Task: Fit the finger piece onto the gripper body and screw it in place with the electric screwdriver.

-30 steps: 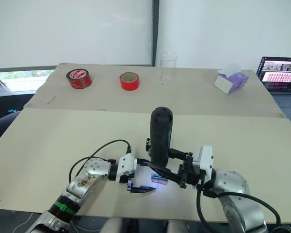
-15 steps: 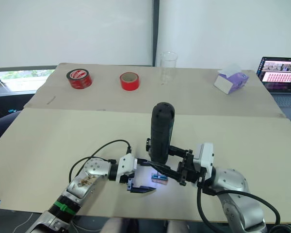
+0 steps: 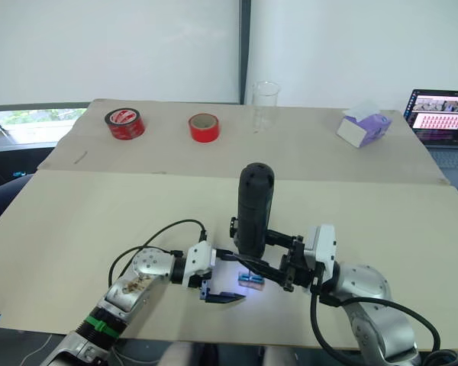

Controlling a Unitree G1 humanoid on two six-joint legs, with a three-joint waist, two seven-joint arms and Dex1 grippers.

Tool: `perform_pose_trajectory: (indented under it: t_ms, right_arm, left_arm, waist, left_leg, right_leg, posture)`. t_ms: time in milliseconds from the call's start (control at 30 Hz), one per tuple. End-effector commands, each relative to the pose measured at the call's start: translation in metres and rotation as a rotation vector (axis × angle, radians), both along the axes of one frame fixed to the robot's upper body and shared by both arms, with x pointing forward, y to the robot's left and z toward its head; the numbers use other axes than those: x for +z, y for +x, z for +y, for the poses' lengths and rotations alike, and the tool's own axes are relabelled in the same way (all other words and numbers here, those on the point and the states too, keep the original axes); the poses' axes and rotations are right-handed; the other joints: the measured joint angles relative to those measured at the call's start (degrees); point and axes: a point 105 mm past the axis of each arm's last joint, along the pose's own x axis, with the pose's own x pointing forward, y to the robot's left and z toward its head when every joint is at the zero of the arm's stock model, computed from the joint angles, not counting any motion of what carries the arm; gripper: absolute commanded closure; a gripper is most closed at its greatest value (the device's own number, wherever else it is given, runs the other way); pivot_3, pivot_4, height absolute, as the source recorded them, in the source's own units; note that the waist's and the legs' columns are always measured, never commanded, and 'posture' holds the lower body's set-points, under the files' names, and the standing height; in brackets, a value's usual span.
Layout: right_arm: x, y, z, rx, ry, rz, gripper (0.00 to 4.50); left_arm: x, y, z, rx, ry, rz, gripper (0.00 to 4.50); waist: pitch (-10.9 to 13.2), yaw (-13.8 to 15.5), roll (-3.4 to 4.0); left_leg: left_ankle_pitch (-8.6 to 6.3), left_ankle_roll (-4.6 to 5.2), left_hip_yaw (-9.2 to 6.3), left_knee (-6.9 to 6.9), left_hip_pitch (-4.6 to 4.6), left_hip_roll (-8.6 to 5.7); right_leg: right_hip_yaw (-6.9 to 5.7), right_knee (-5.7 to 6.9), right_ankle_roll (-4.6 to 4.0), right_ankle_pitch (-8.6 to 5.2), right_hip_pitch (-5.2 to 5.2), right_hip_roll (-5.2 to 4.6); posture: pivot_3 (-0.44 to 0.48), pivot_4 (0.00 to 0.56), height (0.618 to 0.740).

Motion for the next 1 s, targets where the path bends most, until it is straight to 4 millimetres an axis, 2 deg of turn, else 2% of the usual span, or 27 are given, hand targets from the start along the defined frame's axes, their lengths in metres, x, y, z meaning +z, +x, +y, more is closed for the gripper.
perform_pose_trajectory:
  t_ms: [33, 1000]
  right_arm:
    - [0.0149, -0.0028, -0.0001, 0.007, 0.019, -0.086, 2.59]
    - [0.0084, -0.0006, 0.0028, 0.010, -0.005, -0.073, 2.59]
  left_arm:
    - [0.0001, -0.0024, -0.0038, -0.012, -0.001, -0.002, 0.05]
    - [-0.0010, -0.0012, -0.0020, 0.000, 0.000, 0.001, 0.05]
  waist:
    - [0.00, 0.00, 0.00]
    - [0.00, -0.01, 0.00]
  left_leg:
    - [0.00, 0.00, 0.00, 0.00, 0.00, 0.00]
    - [0.00, 0.00, 0.00, 0.02, 0.00, 0.00]
  right_leg:
    - [0.00, 0.00, -0.01, 0.00, 0.00, 0.00]
    - [0.00, 0.01, -0.01, 0.02, 0.01, 0.01]
  posture:
    - [0.000, 0.150, 0.740]
    - [0.000, 0.150, 0.740]
